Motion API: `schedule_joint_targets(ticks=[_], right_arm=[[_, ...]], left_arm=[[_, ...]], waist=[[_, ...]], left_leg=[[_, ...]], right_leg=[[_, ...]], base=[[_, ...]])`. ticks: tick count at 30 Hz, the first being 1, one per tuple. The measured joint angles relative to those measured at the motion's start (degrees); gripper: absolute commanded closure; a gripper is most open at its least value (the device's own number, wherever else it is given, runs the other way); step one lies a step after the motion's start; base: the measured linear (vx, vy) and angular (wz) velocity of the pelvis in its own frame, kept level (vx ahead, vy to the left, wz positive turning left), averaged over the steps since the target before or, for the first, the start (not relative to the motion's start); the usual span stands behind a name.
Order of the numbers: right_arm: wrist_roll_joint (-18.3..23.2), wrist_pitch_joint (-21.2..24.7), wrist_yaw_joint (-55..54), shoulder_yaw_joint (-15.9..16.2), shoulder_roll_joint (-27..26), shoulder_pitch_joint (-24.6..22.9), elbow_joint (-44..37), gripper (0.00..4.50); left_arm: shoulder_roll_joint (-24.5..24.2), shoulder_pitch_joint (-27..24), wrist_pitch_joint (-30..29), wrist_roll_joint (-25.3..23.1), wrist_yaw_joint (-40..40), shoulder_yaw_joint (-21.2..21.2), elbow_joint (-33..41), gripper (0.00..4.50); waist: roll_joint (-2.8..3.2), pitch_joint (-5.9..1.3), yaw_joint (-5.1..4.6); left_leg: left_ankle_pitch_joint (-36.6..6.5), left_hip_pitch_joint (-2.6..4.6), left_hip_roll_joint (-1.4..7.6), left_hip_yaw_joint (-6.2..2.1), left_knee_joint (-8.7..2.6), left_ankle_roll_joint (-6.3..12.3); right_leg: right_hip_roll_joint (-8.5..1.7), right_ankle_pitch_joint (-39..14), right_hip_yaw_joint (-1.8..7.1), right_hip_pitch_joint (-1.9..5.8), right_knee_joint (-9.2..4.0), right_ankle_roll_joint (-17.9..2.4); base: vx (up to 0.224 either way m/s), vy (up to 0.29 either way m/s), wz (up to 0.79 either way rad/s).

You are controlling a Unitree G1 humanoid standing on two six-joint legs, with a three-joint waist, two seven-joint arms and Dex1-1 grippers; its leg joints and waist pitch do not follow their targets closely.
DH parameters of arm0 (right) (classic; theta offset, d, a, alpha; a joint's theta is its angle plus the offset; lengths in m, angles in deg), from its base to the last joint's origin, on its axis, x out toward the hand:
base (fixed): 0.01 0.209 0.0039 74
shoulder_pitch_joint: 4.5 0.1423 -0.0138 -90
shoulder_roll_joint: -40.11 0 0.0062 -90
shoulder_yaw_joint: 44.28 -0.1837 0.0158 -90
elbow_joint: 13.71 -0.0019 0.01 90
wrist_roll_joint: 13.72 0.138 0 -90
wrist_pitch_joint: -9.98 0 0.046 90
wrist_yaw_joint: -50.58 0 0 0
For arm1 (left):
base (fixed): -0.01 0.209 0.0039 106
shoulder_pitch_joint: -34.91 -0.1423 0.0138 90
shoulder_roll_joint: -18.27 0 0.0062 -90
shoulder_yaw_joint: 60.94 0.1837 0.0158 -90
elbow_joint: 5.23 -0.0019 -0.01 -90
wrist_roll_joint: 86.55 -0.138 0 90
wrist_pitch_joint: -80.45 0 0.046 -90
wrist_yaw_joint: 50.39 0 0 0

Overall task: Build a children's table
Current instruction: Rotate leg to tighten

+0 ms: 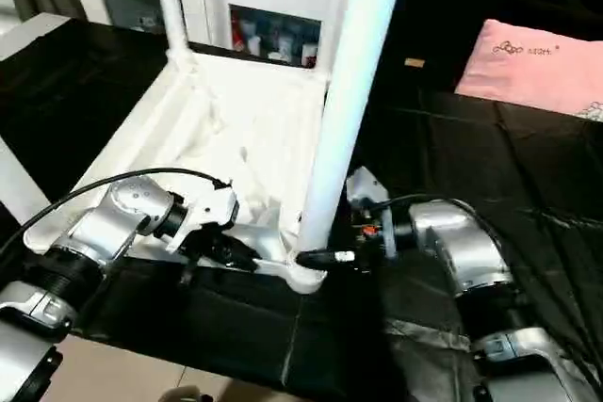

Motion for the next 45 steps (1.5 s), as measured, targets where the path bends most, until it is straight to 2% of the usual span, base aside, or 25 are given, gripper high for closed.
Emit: schedule_joint_targets(ticks=[2, 4, 6, 13, 19, 22, 25, 29, 32, 35, 39, 41, 44, 45], right_arm=[[0.01, 0.13, 0.51, 0.07, 0.17, 0.0, 0.0, 1.22], [0.06, 0.24, 1.33, 0.07, 0.32, 0.0, 0.0, 1.22], [0.37, 0.83, 1.79, 0.07, 0.34, -0.01, 0.0, 1.57], [0.9, 1.96, 2.08, 0.07, 0.34, -0.01, -0.23, 2.1], [0.93, 2.36, 0.68, -0.2, 0.23, -0.5, -1.67, 2.31], [1.05, 3.77, -3.51, -2.31, -0.94, -1.74, -3.54, 2.35], [1.0, 5.6, -9.43, -4.41, -2.38, -2.44, -4.78, 2.4], [-0.84, 7.52, -21.16, -7.44, -6.02, -2.55, -4.94, 2.46], [-4.47, 8.98, -36.67, -10.29, -12.3, -0.5, -3.93, 2.49], [-7.35, 9.53, -47.73, -11.44, -16.52, 1.69, -2.65, 2.52], [-9.5, 9.98, -58.38, -12.68, -21.23, 3.3, -2.07, 2.54], [-11.78, 9.37, -62.05, -12.41, -22.72, 4.27, -1.24, 2.54], [-11.88, 9.18, -62.79, -12.39, -23.23, 4.26, -1.24, 2.54], [-11.81, 9.19, -62.87, -12.45, -23.31, 4.26, -1.24, 2.02]], left_arm=[[-0.08, 0.0, 0.11, 0.0, -0.16, 0.05, 0.0, 4.5], [-0.11, -0.01, 0.31, 0.0, -0.17, 0.11, 0.0, 4.5], [-0.15, -0.01, 0.57, 0.0, -0.17, 0.15, 0.0, 4.5], [0.05, -0.01, 0.72, 0.01, -0.16, 0.18, 0.0, 4.5], [0.42, -0.01, -0.54, 0.16, 0.02, -0.27, 0.03, 4.5], [1.06, -0.01, -4.08, 0.37, 2.55, -1.74, 0.03, 4.5], [1.98, -0.04, -8.57, 0.38, 6.36, -3.04, 0.78, 4.5], [5.16, -0.04, -15.26, -0.05, 14.83, -4.84, 1.62, 4.5], [9.85, 0.35, -20.93, -1.25, 25.43, -7.49, 1.68, 4.5], [13.71, 1.12, -23.37, -1.83, 33.32, -9.57, 0.62, 4.5], [16.23, 2.14, -24.94, -2.15, 39.3, -10.76, -0.27, 4.5], [16.96, 2.34, -25.33, -2.29, 41.44, -10.82, -0.26, 4.5], [16.98, 2.34, -25.79, -2.29, 41.64, -10.94, -0.05, 4.5], [16.98, 2.34, -25.87, -2.29, 41.64, -10.98, -0.03, 4.5]], waist=[[0.0, 0.0, 0.05], [0.0, 0.0, 0.11], [0.0, 0.0, 0.19], [0.01, 0.0, 0.5], [0.01, 0.0, 0.52], [0.01, 0.0, 0.4], [0.01, 0.0, -0.42], [-0.03, 0.01, -2.96], [-0.03, 0.01, -5.17], [0.1, -0.06, -5.42], [0.12, -0.07, -5.38], [0.12, -0.07, -5.41], [0.14, -0.06, -5.33], [0.14, -0.06, -5.34]], left_leg=[[0.0, 0.0, 0.0, 0.0, 0.0, 0.0], [0.0, 0.0, 0.0, 0.0, 0.01, 0.0], [0.0, 0.0, 0.0, 0.0, 0.0, 0.0], [0.0, 0.01, 0.0, 0.0, 0.0, 0.0], [0.01, 0.05, 0.01, 0.0, 0.03, -0.01], [0.03, 0.12, 0.01, 0.0, 0.09, -0.03], [0.08, 0.21, 0.01, 0.0, 0.13, -0.04], [0.07, 0.28, 0.02, 0.12, 0.11, -0.05], [0.07, 0.16, 0.02, 0.17, -0.01, -0.06], [0.07, 0.17, 0.02, 0.14, -0.17, -0.06], [0.06, 0.06, 0.0, 0.14, -0.27, -0.04], [0.02, 0.07, -0.02, 0.15, -0.24, 0.04], [0.0, 0.09, -0.03, 0.15, -0.27, 0.1], [0.0, 0.09, -0.03, 0.15, -0.27, 0.1]], right_leg=[[0.0, -0.01, 0.0, 0.0, 0.0, 0.01], [0.0, -0.01, 0.0, 0.0, 0.0, 0.02], [0.0, -0.01, 0.0, 0.0, 0.0, 0.02], [0.0, -0.01, 0.0, 0.0, 0.0, 0.01], [0.0, -0.01, 0.0, 0.0, 0.06, 0.02], [0.0, -0.15, 0.02, 0.01, 0.17, 0.27], [0.0, -0.15, 0.03, 0.06, 0.19, 0.3], [0.0, -0.12, 0.1, 0.08, 0.15, 0.32], [0.02, -0.12, 0.1, 0.0, 0.21, 0.32], [0.07, -0.12, 0.09, -0.04, 0.17, 0.32], [0.07, -0.12, 0.11, -0.09, 0.01, 0.3], [0.06, 0.04, 0.13, -0.1, -0.05, 0.03], [0.05, 0.02, 0.13, -0.1, -0.09, 0.03], [0.05, 0.02, 0.13, -0.1, -0.09, 0.03]], base=[[0.0, 0.0, 0.0], [0.0, 0.0, 0.0], [0.0, 0.0, 0.0], [0.0, 0.0, 0.0], [0.0, 0.0, 0.0], [0.0, 0.0, 0.0], [0.0, 0.0, 0.0], [0.0, 0.0, 0.0], [0.0, 0.0, 0.0], [0.0, 0.0, 0.0], [0.0, 0.0, 0.0], [0.0, 0.0, 0.0], [0.0, 0.0, 0.0], [0.0, 0.0, 0.0]])
